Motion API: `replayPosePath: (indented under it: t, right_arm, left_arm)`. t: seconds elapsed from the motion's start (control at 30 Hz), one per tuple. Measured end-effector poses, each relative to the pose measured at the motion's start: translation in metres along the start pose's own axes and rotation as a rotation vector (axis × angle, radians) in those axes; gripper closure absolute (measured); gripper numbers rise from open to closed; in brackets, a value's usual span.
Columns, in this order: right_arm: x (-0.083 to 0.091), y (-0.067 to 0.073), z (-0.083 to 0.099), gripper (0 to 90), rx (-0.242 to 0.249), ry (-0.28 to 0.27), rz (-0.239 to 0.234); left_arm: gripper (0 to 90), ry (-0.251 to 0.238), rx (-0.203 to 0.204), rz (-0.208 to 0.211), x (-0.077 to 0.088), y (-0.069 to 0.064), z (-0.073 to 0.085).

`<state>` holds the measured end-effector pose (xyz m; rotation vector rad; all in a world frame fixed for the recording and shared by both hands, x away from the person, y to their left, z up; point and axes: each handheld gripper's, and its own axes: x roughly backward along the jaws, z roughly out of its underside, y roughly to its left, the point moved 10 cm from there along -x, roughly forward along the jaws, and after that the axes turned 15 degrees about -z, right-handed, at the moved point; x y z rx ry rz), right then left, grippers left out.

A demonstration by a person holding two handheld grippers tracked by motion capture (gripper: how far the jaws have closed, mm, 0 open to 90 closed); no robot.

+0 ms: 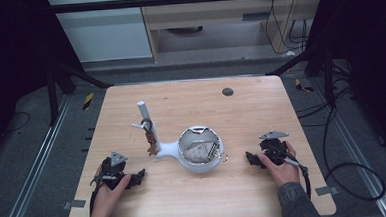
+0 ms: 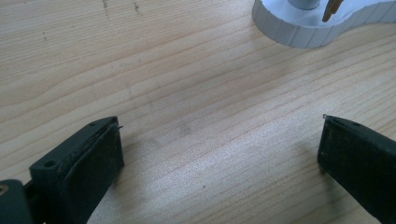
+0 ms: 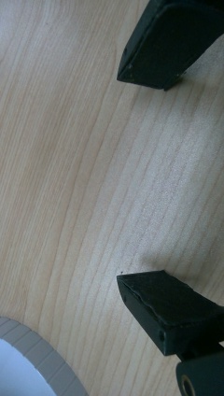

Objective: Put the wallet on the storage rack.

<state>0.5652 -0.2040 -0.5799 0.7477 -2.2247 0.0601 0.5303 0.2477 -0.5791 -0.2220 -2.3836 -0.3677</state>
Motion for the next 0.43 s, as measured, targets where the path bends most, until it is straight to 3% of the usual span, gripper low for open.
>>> replayPosePath:
  t: [0.43]
  right_arm:
    - [0.0009, 0.0037, 0.0041, 1.2, -0.007, -0.037, 0.019]
  left_arm:
    - [0.0, 0.001, 0.000, 0.002, -0.0001, 0.0000, -0.0001]
